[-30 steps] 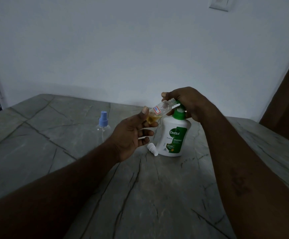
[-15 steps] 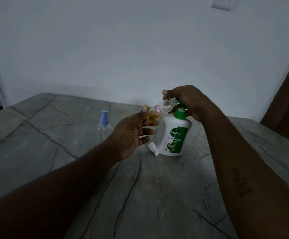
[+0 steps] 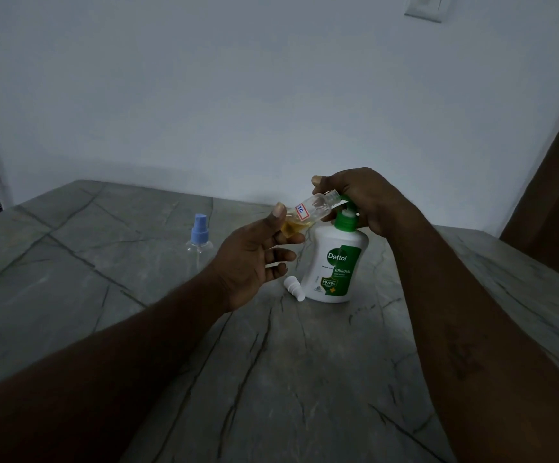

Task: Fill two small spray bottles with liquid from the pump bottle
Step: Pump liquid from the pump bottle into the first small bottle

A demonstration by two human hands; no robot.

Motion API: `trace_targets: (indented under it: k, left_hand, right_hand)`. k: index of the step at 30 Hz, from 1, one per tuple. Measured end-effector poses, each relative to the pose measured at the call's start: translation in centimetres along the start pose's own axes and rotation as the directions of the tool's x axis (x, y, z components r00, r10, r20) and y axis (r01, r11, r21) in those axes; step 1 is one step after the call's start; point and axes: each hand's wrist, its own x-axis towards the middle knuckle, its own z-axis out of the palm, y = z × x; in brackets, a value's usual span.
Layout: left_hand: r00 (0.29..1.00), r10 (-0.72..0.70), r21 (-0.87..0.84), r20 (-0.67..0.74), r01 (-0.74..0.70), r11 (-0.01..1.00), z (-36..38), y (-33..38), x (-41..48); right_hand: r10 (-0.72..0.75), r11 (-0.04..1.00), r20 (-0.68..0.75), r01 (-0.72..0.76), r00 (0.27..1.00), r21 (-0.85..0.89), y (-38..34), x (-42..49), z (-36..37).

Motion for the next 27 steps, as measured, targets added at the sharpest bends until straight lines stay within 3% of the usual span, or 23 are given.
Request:
trace_targets:
  k: [12,20,27]
  left_hand:
    - [1.000,-0.010,0.016,-0.009,0.010,1.000,-0.1,-0.2,-0.1]
    - [1.000,0.003,-0.001,0.010,-0.003,1.000,0.1,0.0,-0.1]
    - [1.000,0.002,0.001,-0.009,-0.001,1.000,0.2,-0.1,-0.2]
  right_hand:
    - [0.048,0.995,0.014,-0.049,0.999,0.086,1.1,0.7,0.1]
    - [-0.050,0.999,-0.021,0.050,0.999,0.006,0.0,0.3,-0.5]
    - [0.078,0.996,-0.013,-0.077,0.997,0.048,0.7,0.6,0.0]
